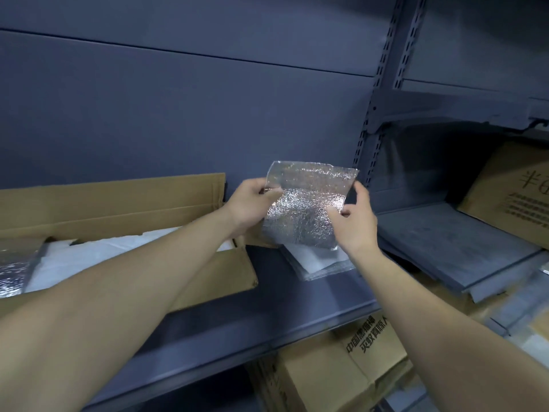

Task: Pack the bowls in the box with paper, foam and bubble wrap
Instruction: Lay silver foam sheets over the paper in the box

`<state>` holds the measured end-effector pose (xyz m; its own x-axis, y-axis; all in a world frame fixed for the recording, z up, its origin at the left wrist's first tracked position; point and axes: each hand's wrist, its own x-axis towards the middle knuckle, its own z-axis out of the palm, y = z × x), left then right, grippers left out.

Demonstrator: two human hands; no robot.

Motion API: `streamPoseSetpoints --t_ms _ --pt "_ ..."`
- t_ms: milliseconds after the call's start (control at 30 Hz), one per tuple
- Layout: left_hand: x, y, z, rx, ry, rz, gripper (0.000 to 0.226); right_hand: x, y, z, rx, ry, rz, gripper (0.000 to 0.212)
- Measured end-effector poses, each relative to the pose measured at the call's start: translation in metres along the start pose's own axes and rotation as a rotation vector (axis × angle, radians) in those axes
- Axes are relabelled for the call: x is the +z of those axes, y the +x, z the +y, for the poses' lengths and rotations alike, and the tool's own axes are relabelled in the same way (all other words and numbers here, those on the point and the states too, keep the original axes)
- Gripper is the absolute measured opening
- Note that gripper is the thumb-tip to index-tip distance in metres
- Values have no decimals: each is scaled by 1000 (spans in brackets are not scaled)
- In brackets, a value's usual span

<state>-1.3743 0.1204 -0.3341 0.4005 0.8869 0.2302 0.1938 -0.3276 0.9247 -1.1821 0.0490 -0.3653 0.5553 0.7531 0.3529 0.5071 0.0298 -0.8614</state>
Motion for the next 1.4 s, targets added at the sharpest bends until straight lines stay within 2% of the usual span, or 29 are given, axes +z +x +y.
streamPoseSetpoints --t_ms 67,233,300,467,633,733,867,1000,1133,1233,1333,1400 --pt "-17 -6 3 13 -45 39 12 5 -5 -13 -40 27 -14 71" --pt "-68 -32 -2 29 -117 208 57 32 -20 -41 -120 133 -90 64" --pt "-91 -42 -6 43 -113 269 63 47 -27 -54 -119 182 -131 55" --pt "-147 -72 -14 103 -57 400 33 89 -45 -86 -158 236 -293 20" --pt "-197 -101 -28 72 -34 514 38 134 -67 -109 -189 235 -397 14" --pt "-222 -118 -37 51 -38 527 33 161 -77 -119 -206 226 -438 16" --pt "-253 -140 -51 23 64 529 13 189 -91 -135 -236 233 -509 16" --pt "-283 -163 -62 -13 155 576 11 219 -105 -148 -274 203 -565 15" --pt "-306 -175 -75 -85 228 534 9 240 -113 -152 -295 133 -620 17" --pt "-312 -179 -84 -104 377 443 18 243 -115 -149 -313 -1 -714 16" --pt "-313 -183 -91 -148 538 320 38 243 -114 -145 -334 -148 -840 38" --pt "-315 -184 -96 -167 657 254 61 244 -112 -142 -357 -236 -872 49"
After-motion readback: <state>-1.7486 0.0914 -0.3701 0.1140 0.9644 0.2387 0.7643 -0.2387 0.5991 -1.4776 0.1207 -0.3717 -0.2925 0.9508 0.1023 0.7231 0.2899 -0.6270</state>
